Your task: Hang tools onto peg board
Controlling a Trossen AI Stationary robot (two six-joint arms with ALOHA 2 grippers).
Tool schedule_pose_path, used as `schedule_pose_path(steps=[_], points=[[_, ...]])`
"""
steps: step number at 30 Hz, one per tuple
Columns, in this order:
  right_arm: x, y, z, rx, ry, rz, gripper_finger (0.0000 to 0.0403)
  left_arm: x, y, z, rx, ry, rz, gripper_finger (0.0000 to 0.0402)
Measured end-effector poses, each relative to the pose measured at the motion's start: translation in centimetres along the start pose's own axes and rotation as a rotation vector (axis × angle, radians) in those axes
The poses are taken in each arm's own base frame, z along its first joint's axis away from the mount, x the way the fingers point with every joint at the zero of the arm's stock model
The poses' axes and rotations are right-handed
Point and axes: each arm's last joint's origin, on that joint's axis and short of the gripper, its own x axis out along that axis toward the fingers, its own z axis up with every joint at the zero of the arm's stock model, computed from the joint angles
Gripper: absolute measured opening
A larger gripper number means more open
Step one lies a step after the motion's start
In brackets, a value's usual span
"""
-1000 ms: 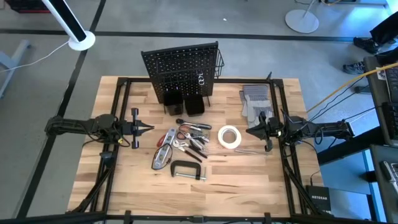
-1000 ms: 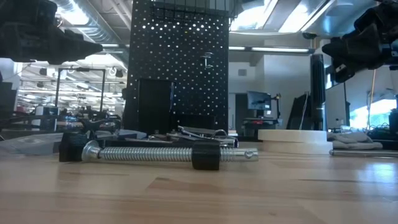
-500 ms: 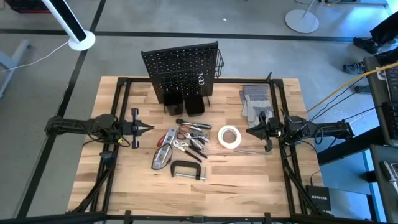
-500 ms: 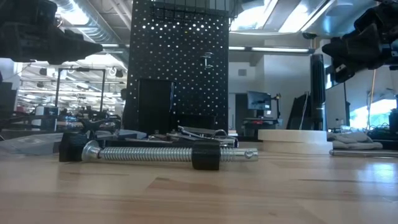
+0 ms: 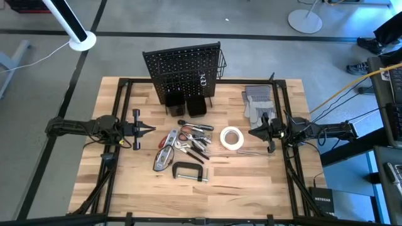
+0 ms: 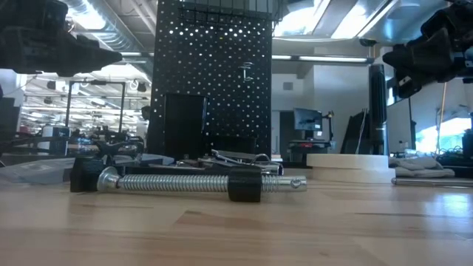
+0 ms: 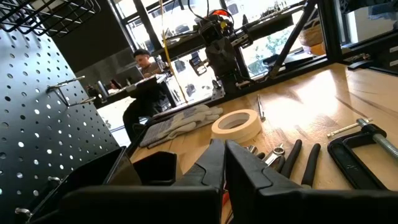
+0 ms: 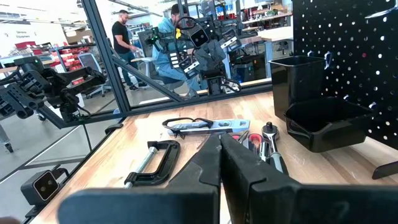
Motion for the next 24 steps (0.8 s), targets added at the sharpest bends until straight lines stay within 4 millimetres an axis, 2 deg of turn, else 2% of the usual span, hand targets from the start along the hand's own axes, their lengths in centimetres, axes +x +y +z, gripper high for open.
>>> schedule_pose_path(steps=[5, 11, 17, 24], points=[[0.0, 0.0, 0.1, -0.028, -0.021, -0.017, 0.0008, 0.0, 0.0, 0.0, 0.000, 0.000, 0.000, 0.0004], [-0.1, 0.1, 1.5, -0.043, -0.172, -0.046, 0.0008, 0.0, 0.0, 0.0, 0.000, 0.000, 0.000, 0.0004], [-0.2, 0.1, 1.7, -0.041, -0.187, -0.044, 0.0008, 0.0, 0.0, 0.0, -0.004, 0.000, 0.000, 0.0004], [-0.1, -0.3, 1.5, -0.031, -0.179, -0.163, 0.0008, 0.0, 0.0, 0.1, -0.344, -0.007, 0.002, 0.0004]])
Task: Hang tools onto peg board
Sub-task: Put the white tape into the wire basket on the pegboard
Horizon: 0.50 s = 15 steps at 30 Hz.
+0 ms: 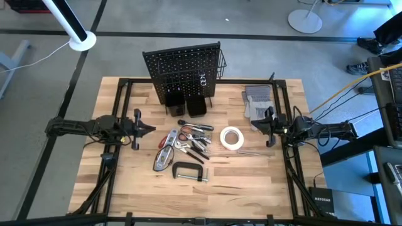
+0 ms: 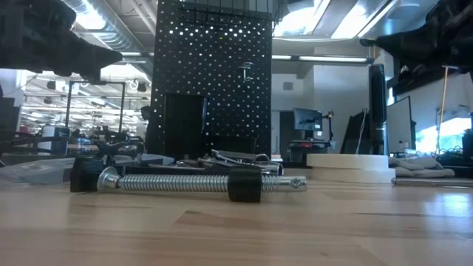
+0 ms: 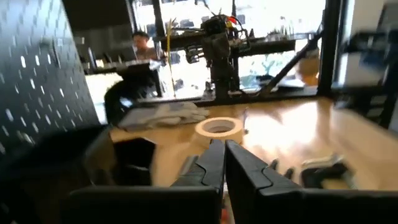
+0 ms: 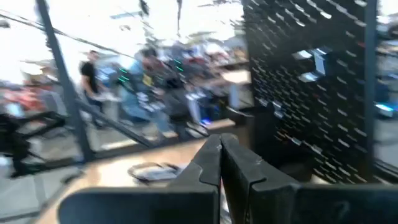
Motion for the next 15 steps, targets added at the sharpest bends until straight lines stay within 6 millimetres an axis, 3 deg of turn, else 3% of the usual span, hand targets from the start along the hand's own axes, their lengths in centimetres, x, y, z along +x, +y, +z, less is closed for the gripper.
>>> schedule_pose_path(steps=[5, 11, 15], points=[[0.4, -0.2, -0.9, 0.002, 0.088, -0.062, 0.0008, 0.0, 0.0, 0.4, -0.240, -0.042, 0.000, 0.0004], [1.2, 0.1, -1.2, 0.071, 0.115, -0.036, 0.0008, -0.2, 0.2, 1.8, -0.296, -0.184, 0.009, 0.0004], [1.6, -0.1, -1.3, 0.016, 0.112, -0.132, 0.0008, -0.2, 0.2, 2.0, -0.369, -0.206, 0.001, 0.0004]])
